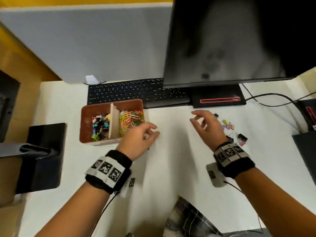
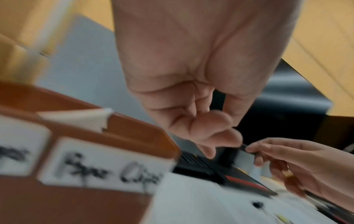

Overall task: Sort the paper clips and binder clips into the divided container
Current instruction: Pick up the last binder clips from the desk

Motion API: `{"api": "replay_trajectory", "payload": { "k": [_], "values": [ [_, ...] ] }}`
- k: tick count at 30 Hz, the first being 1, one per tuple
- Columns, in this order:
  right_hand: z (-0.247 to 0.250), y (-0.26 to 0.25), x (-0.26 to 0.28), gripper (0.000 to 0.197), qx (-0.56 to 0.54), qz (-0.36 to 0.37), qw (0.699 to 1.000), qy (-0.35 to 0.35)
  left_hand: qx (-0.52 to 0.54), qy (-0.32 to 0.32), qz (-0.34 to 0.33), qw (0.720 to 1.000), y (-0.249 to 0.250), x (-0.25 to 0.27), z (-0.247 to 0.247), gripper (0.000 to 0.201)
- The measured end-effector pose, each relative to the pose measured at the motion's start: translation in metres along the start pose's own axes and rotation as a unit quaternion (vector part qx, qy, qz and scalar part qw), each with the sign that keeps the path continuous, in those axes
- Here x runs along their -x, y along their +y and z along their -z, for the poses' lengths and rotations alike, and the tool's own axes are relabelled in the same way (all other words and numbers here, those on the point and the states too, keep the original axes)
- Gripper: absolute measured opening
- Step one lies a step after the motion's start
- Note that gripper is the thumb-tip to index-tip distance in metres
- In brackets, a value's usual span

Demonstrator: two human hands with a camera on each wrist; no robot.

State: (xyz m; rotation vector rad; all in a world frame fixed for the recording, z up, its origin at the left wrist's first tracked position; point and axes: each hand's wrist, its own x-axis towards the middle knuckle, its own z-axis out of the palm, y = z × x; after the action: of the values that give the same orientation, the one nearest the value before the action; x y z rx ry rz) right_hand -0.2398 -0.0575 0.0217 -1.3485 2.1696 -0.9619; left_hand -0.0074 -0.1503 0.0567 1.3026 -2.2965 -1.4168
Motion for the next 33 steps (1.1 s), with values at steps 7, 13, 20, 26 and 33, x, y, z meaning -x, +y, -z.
{"api": "replay_trajectory", "payload": {
  "k": [7,13,20,26,33],
  "values": [
    [0.097,0.126,0.036,0.08,0.188,-0.199,0.962,0.0,-0.072,-0.104,-0.025,0.992,0.039,-0.046,-0.124,0.053],
    [0.112,0.174,0.039,0.091,0.166,-0.229,0.951,-0.124,-0.134,-0.12,-0.034,0.983,0.075,-0.094,-0.193,0.067],
    [0.11,0.177,0.019,0.058,0.083,-0.17,0.969,-0.161,-0.177,-0.105,-0.039,0.978,0.094,-0.129,-0.235,0.049],
    [0.111,0.181,0.017,0.037,0.076,-0.145,0.973,-0.162,-0.111,-0.038,-0.024,0.993,0.088,-0.135,-0.241,0.024],
    [0.11,0.184,0.015,0.03,0.037,-0.117,0.974,-0.193,-0.108,0.013,0.002,0.994,0.078,-0.123,-0.233,0.033]
  ]
}}
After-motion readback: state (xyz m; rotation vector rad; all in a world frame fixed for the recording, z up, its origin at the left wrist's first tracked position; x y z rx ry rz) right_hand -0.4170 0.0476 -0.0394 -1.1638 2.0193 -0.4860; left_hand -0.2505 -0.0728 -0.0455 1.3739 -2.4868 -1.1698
